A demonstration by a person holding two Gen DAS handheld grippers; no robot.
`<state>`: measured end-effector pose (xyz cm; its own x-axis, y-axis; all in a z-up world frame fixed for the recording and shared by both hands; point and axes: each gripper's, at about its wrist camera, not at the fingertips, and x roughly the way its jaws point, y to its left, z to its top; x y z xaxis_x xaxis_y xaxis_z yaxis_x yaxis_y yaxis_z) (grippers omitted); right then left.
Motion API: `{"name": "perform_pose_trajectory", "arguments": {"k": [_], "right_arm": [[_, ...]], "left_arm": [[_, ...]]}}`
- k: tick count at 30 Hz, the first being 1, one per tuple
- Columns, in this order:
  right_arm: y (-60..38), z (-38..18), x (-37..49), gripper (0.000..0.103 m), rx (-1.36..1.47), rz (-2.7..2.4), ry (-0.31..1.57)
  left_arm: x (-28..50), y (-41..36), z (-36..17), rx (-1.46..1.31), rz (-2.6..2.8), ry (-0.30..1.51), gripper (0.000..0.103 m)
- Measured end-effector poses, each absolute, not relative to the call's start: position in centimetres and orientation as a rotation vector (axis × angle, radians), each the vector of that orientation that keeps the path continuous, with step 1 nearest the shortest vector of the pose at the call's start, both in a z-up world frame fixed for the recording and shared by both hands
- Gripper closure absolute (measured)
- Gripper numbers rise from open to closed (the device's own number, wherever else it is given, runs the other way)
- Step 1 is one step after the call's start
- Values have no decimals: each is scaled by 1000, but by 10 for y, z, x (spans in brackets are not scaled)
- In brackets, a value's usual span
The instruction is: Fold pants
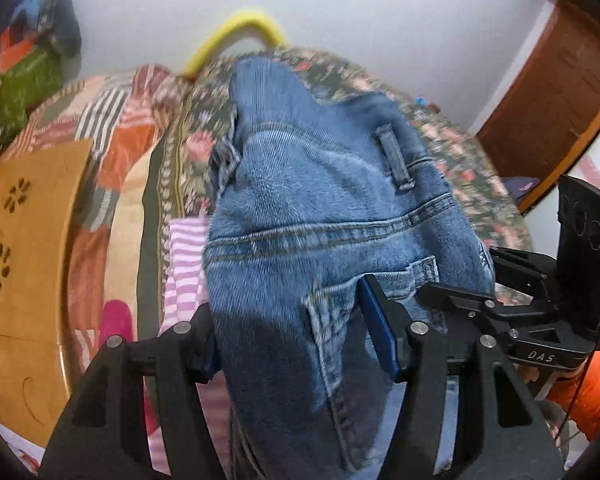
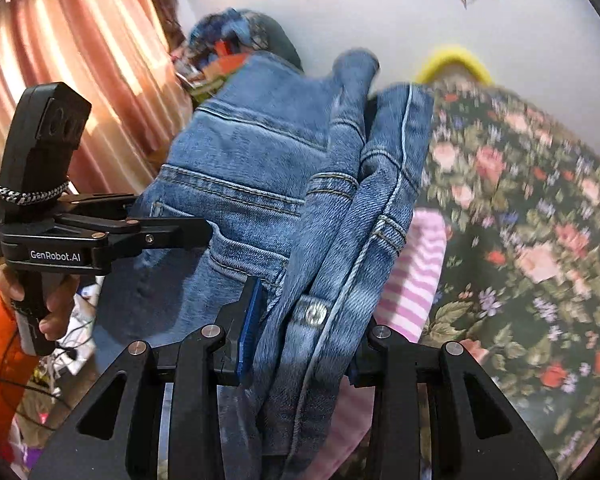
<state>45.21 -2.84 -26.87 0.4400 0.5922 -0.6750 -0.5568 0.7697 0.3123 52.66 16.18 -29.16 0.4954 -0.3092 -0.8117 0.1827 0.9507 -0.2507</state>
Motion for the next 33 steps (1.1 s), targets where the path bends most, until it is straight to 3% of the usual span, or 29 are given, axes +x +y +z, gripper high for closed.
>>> {"name": "perform_pose_trajectory", "arguments": {"k": [5, 11, 16, 33], "right_arm": [[-35, -296, 470, 70, 94, 715, 935], [-43, -277, 450, 63, -28, 661, 885], [-64, -253, 429, 63, -88, 607, 830], [-122, -91, 271, 63, -10, 617, 412]], "left_arm": [[537, 172, -314, -193, -311, 1048, 47], [520, 176, -301, -108, -246, 1015, 47], [492, 194, -278, -139, -154, 963, 47], [265, 107, -67, -110, -157, 446, 47]]}}
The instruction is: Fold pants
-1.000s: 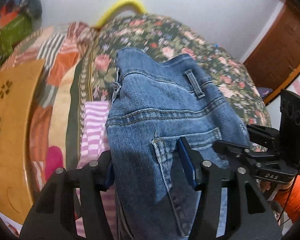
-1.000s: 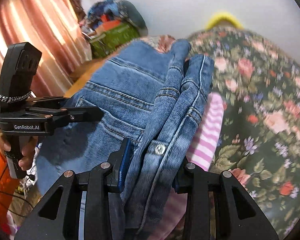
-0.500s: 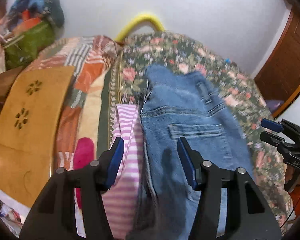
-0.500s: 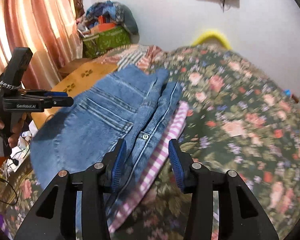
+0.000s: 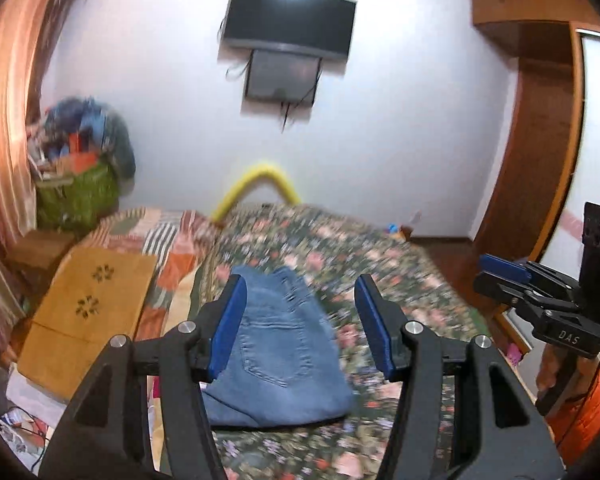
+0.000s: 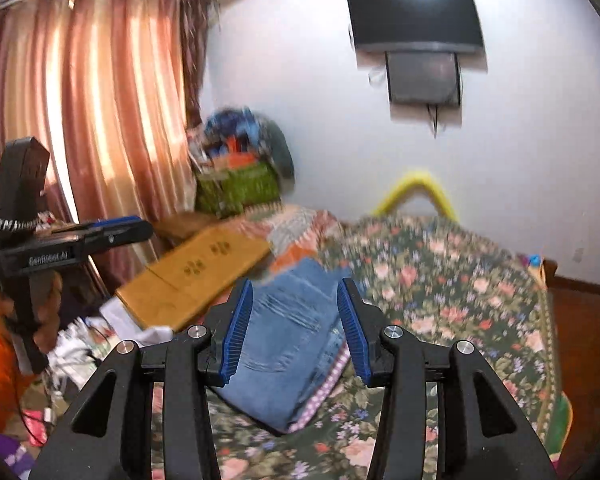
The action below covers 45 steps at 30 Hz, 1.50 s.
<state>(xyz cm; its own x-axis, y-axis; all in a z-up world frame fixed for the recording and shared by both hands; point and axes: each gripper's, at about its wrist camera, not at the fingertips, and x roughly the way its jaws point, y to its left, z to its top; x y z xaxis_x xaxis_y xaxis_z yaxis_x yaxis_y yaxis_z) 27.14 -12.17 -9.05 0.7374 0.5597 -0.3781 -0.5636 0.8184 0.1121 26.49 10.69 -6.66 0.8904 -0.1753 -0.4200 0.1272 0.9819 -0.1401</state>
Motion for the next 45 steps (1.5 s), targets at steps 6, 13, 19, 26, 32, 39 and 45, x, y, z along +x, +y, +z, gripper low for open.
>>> {"name": "perform_pose_trajectory", "arguments": {"k": [6, 13, 19, 26, 32, 39, 45], "right_arm": [[-135, -48, 190, 63, 18, 648, 266], [-145, -35, 116, 48, 57, 660, 158], [-153, -39, 88, 24, 90, 606, 117], [-151, -44, 71, 5, 91, 562, 92], [-152, -46, 60, 0, 81, 532, 58], [-150, -53, 58, 0, 72, 519, 66], [-150, -55, 55, 0, 65, 523, 70]], "left_arm": [[174, 74, -24, -65, -131, 289, 43], [93, 44, -11, -25, -89, 181, 26], [56, 30, -15, -4, -74, 137, 12], [31, 24, -25, -23, -75, 113, 2], [30, 25, -33, -39, -72, 115, 0], [27, 27, -36, -43, -66, 113, 0], [27, 28, -37, -46, -67, 113, 0]]}}
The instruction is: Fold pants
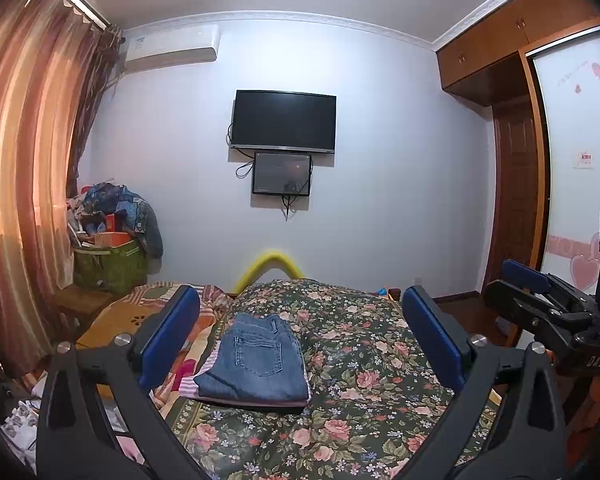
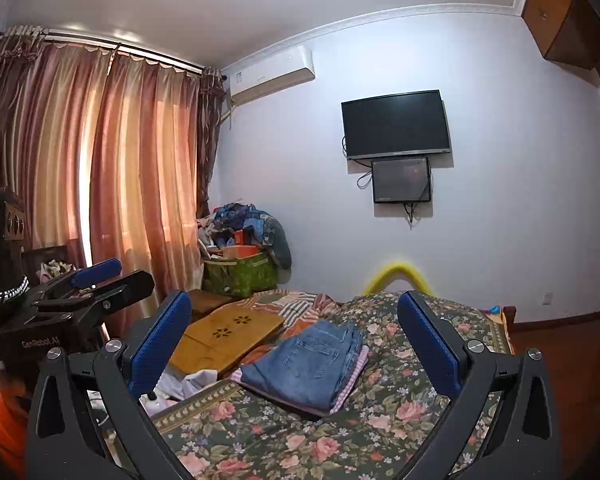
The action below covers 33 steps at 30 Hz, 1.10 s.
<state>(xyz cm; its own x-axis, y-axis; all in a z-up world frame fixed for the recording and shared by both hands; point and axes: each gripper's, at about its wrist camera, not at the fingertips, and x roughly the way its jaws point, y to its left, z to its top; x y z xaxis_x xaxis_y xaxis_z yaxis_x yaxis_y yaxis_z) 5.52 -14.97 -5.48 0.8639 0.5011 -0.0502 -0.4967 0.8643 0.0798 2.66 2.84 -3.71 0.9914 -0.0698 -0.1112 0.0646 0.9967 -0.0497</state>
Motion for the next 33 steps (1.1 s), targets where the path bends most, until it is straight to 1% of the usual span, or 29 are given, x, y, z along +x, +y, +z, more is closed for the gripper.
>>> {"name": "perform_pose_trajectory", "arguments": {"k": [33], "right_arm": [[-154, -50, 49, 0, 62, 514, 71]], "left_arm": [[28, 16, -43, -56, -90, 130, 0]]}}
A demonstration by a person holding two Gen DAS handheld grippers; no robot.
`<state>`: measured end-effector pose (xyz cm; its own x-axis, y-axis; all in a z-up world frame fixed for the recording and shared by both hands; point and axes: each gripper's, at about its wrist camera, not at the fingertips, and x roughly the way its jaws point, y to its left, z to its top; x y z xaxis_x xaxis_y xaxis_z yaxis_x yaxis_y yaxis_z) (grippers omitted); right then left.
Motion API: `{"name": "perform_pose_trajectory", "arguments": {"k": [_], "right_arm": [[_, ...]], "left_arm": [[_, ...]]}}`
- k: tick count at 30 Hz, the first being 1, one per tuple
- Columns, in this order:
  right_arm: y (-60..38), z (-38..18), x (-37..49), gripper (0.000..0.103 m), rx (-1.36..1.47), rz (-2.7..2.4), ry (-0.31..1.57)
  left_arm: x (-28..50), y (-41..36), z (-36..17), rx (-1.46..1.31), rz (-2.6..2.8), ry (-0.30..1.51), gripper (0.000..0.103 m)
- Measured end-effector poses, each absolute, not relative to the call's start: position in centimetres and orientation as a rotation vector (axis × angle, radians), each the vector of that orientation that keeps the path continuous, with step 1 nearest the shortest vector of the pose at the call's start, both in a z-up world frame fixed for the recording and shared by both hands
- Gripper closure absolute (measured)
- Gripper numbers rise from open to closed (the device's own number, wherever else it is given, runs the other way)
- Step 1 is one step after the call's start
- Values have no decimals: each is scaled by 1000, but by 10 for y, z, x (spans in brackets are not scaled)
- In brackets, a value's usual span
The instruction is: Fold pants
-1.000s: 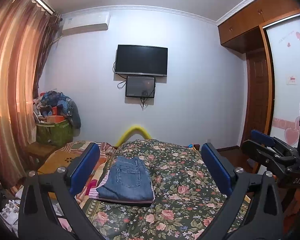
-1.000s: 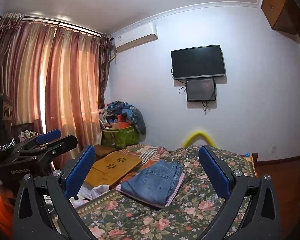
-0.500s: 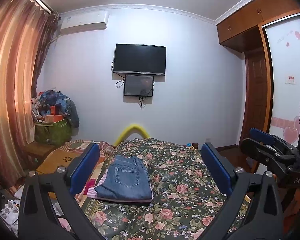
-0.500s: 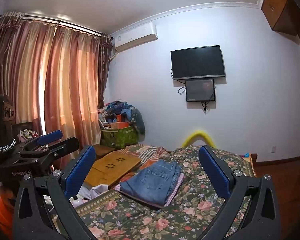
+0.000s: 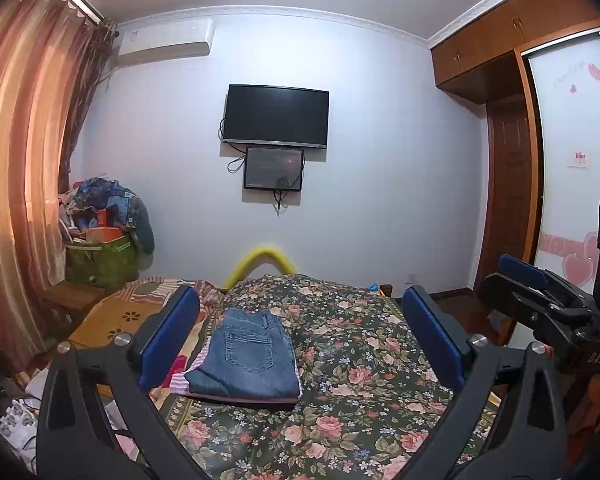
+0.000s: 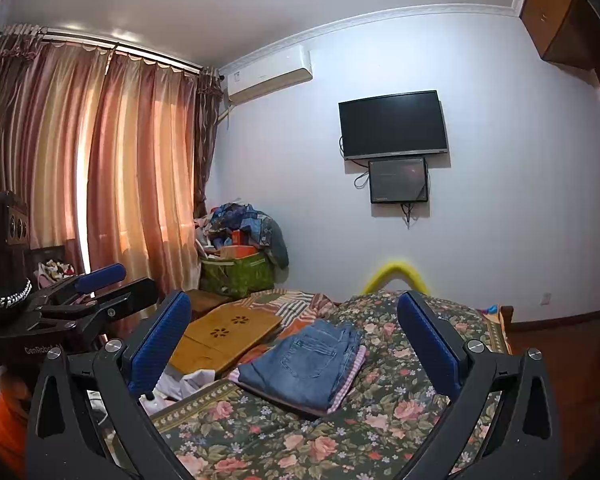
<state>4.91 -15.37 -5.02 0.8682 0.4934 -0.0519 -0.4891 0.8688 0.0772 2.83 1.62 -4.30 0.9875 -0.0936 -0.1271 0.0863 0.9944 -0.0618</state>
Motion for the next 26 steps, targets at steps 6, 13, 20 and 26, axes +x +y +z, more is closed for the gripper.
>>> {"name": "perform_pose_trajectory", "arguments": {"k": [6, 13, 20, 26], "right_arm": [[-154, -50, 49, 0, 63, 513, 71], [-155, -50, 48, 0, 62, 511, 72], [-153, -49, 48, 0, 65, 513, 76], [-152, -48, 48, 0, 66, 512, 77]], "left_arm": [[30, 19, -42, -65, -101, 140, 0], [28, 19, -43, -63, -107, 137, 0], [28, 18, -42, -62, -113, 141, 0], [30, 19, -42, -76, -114, 147, 0]]}}
